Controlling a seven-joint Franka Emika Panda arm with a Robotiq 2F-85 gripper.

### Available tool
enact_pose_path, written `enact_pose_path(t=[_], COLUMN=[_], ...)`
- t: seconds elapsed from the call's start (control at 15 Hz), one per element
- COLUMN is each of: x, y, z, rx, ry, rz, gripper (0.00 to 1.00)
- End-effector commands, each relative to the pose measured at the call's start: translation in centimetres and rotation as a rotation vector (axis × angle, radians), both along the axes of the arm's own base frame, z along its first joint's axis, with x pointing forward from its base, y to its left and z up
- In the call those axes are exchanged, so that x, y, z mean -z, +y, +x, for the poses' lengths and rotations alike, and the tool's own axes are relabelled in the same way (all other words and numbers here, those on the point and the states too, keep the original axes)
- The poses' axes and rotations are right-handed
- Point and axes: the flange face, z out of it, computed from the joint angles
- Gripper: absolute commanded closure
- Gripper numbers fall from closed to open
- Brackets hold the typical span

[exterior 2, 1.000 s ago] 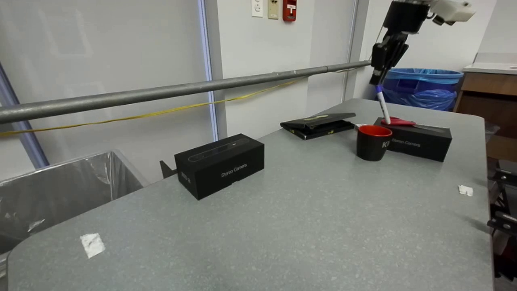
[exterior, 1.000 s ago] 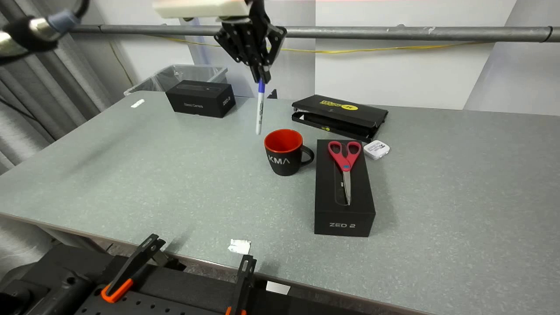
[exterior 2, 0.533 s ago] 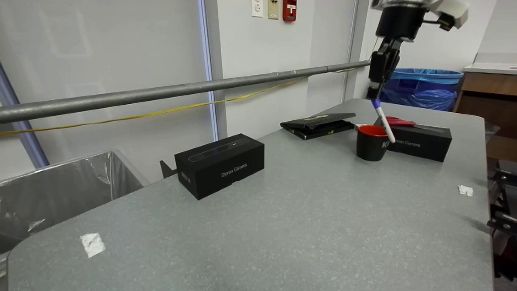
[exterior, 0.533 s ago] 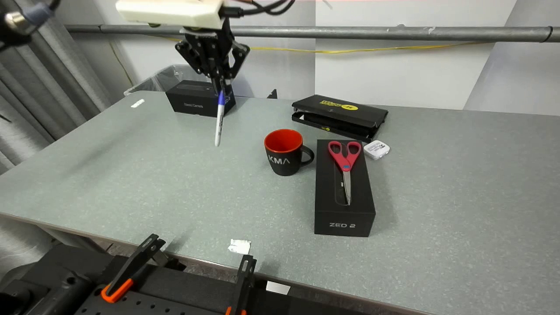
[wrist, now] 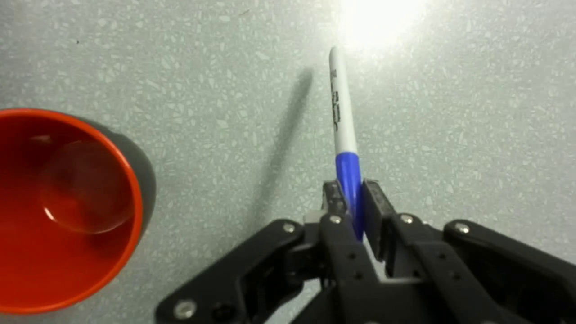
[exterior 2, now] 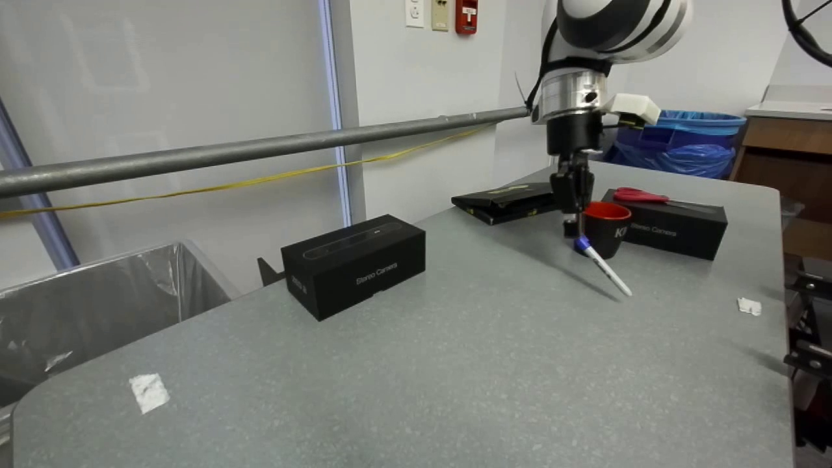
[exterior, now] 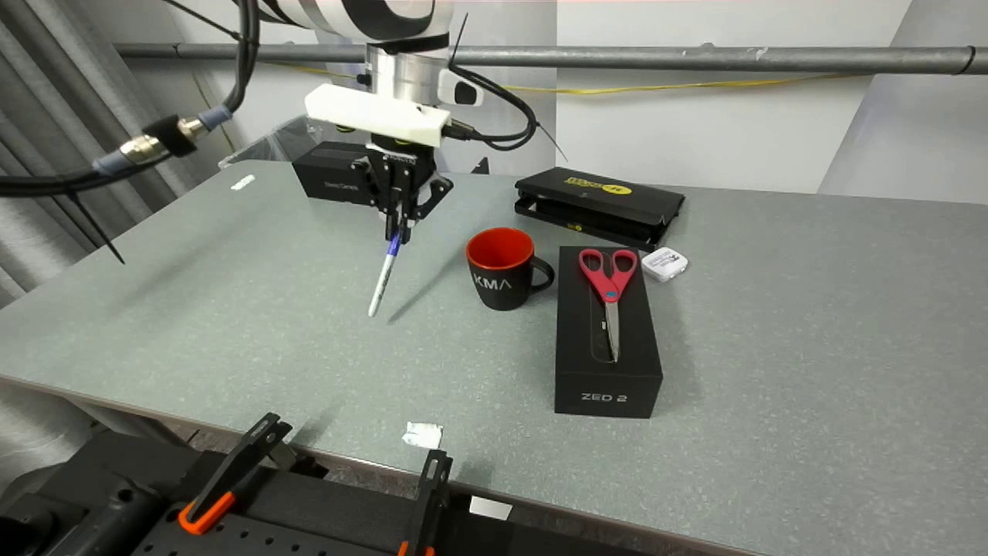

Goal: Take the marker out of the black cup and put it on the table

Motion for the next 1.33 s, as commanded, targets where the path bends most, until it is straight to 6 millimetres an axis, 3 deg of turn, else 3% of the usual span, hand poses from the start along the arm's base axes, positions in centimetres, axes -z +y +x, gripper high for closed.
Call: enact_pose_path(t=[0.0,0.07,0.2,0.67,1.27], x=[2.1,2.6,3.2,4.0,3.8], y=[-0.2,-0.1,0.2,1.0,1.0], z=[3.2,3.6,4.2,4.9,4.4], rx=[0.006,0.001,-0.010,-0.043,-0.049], ry=[0.053,0.047,0.042,0.041,0.027], rz=[-0.024,-0.045,-0.079,-0.141,-0.122], gripper=[0.96,0.60,0.53,0.00,0.00])
